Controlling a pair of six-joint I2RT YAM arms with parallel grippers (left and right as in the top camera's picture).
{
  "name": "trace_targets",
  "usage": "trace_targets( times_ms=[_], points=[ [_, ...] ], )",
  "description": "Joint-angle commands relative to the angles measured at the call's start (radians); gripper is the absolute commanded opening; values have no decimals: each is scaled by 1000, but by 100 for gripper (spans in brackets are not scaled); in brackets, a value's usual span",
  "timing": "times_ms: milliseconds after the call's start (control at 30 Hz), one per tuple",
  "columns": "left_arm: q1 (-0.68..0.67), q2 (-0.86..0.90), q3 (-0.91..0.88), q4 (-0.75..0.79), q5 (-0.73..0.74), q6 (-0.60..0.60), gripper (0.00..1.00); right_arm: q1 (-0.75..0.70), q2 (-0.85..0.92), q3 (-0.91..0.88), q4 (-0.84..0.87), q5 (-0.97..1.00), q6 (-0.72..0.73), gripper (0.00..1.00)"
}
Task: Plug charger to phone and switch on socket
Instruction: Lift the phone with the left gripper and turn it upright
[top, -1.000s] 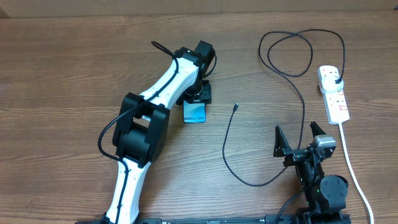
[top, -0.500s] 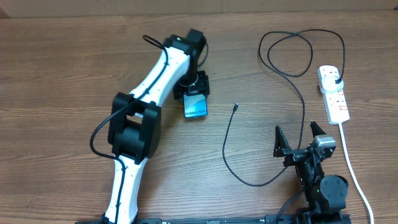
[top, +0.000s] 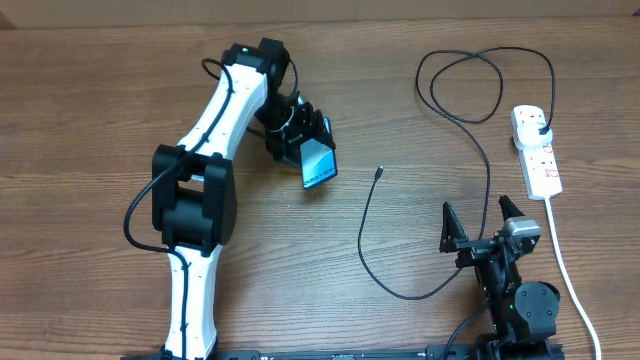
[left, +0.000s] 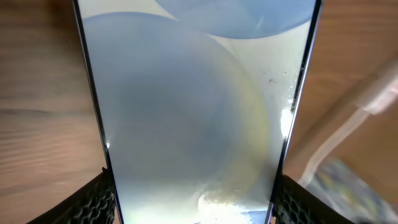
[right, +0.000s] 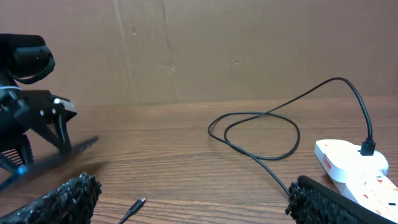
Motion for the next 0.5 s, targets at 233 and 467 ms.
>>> trace_targets(
  times_ms=[233, 467],
  points=[
    [74, 2, 29, -34, 583, 67, 61, -2, -5, -10, 6, -4, 6, 100],
    [109, 2, 29, -34, 748, 76, 61, -2, -5, -10, 6, -4, 6, 100]
  ],
)
